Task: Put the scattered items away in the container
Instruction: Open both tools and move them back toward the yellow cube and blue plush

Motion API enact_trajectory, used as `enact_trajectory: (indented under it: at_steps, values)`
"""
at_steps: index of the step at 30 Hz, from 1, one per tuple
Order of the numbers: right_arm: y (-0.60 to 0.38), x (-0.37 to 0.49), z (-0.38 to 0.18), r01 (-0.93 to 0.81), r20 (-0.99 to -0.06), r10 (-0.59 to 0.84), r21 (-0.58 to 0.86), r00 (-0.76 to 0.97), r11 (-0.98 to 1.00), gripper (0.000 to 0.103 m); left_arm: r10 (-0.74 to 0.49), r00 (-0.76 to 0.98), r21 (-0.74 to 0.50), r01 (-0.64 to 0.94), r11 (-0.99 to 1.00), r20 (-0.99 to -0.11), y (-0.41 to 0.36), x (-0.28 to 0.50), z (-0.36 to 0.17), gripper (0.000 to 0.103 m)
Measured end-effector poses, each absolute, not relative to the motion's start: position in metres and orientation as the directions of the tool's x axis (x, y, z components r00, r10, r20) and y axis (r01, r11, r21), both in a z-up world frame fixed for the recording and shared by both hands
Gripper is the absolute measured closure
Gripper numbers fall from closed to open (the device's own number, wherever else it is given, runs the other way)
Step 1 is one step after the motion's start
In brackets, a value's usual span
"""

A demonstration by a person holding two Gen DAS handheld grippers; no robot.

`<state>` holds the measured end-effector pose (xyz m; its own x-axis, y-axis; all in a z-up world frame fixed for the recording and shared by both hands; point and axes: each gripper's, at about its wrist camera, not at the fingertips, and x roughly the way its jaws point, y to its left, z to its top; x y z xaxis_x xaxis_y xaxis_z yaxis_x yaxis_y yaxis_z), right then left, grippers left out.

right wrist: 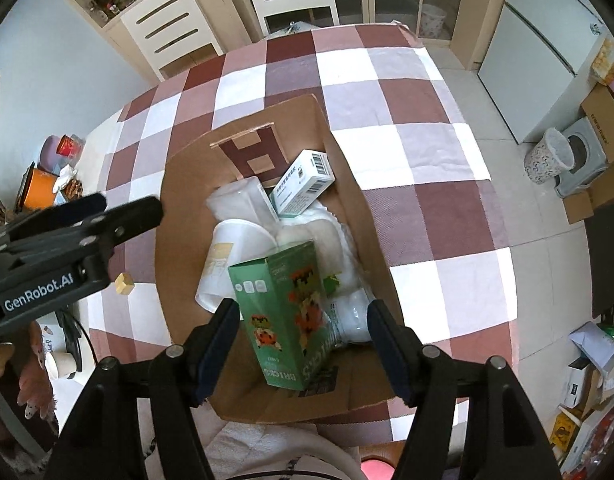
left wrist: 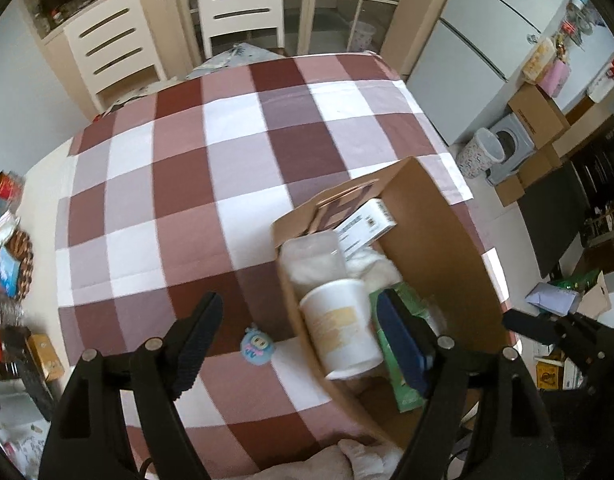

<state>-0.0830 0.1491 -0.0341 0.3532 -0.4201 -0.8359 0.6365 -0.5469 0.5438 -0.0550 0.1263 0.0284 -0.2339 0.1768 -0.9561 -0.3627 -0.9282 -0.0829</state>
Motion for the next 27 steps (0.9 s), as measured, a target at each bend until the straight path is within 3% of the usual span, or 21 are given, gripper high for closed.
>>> enact_trajectory:
  at_steps: [27]
  values:
    - [0.121, 0.004, 0.024, 0.753, -0.844, -0.379, 0.519, 0.378, -0.404, 0.035, 0.088, -0.19, -0.073, -0.085, -0.994, -0.978, -0.037, 0.005, 0.001, 0.022]
